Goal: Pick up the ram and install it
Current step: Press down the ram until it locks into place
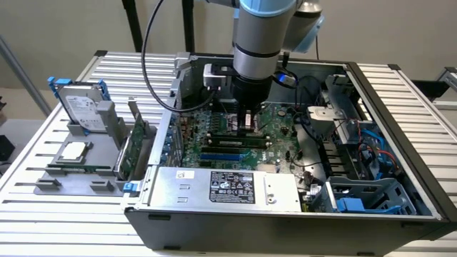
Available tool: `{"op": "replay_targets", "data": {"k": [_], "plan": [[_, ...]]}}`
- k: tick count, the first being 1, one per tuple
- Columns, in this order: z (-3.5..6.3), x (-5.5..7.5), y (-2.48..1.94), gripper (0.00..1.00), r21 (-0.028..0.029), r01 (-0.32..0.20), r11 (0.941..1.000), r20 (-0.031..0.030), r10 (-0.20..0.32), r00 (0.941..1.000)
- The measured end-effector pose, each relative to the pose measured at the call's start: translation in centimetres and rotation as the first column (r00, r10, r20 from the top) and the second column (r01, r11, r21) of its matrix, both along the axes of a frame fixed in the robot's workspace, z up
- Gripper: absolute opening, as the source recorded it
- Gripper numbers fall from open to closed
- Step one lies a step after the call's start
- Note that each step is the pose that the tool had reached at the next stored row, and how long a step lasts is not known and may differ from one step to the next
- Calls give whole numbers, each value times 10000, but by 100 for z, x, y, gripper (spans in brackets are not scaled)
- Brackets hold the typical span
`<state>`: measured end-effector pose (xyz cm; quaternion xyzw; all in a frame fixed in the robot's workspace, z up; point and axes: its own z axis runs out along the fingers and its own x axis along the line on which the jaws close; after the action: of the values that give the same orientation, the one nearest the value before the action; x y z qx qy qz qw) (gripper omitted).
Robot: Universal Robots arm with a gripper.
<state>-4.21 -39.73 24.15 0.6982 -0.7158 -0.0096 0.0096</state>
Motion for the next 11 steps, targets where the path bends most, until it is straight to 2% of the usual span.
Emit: {"op": "replay_targets", "data": {"k": [2,11], "plan": [[56,1,0,0,-2,-2,10000,-1,2,10000],[62,1,0,0,0,-2,10000,0,2,10000]]}}
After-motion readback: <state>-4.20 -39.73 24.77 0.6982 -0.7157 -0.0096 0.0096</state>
